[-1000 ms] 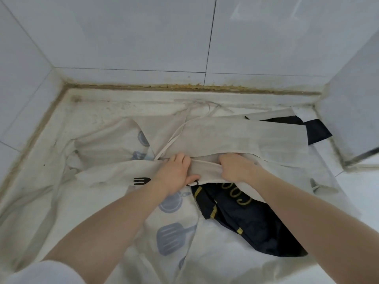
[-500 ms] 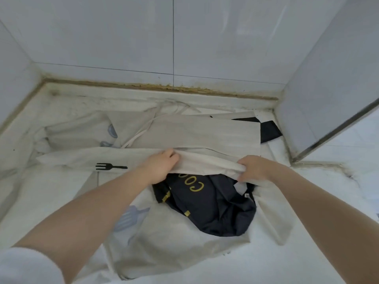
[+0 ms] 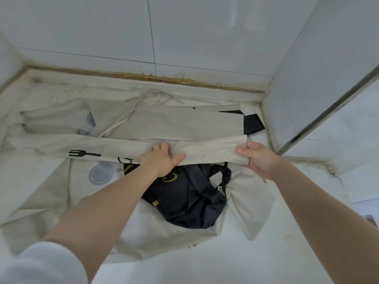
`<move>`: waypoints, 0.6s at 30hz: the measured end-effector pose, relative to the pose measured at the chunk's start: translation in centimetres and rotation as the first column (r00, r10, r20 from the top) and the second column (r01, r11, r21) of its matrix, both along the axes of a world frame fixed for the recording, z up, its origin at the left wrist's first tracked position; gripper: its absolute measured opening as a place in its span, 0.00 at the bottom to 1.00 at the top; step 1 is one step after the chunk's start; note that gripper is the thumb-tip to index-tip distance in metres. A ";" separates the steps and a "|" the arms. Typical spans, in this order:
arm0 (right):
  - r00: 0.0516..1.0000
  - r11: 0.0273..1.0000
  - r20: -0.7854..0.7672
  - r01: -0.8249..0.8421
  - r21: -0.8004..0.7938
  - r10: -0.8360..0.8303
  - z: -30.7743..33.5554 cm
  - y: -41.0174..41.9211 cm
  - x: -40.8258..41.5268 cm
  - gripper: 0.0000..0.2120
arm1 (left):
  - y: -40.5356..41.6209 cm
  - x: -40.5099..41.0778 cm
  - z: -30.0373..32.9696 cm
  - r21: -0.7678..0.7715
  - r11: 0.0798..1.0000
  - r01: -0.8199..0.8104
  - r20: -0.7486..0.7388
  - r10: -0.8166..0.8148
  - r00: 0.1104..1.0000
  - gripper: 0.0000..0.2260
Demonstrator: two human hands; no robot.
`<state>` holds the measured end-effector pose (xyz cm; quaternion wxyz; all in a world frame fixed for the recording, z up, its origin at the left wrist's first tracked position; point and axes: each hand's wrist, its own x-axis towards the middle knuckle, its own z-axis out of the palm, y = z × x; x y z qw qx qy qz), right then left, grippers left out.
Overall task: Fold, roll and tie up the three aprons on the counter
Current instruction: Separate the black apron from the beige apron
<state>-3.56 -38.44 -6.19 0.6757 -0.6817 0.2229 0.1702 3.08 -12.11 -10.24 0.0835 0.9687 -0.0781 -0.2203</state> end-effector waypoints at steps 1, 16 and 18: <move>1.000 1.000 -0.008 -0.004 -0.031 0.004 0.1 0.0 0.3 0.12 | 0.1 0.0 0.1 0.010 1.000 -0.005 -0.009 0.005 1.000 0.36; 0.634 0.291 -0.034 -0.402 -0.868 0.773 -0.8 12.2 4.3 0.08 | 0.2 2.1 0.5 0.020 0.991 0.132 -0.066 -0.131 0.989 0.34; 0.639 0.242 -0.118 -0.447 -0.861 0.760 -2.4 12.7 4.5 0.09 | 0.8 2.5 0.3 -0.006 0.987 0.161 -0.063 -0.161 0.985 0.31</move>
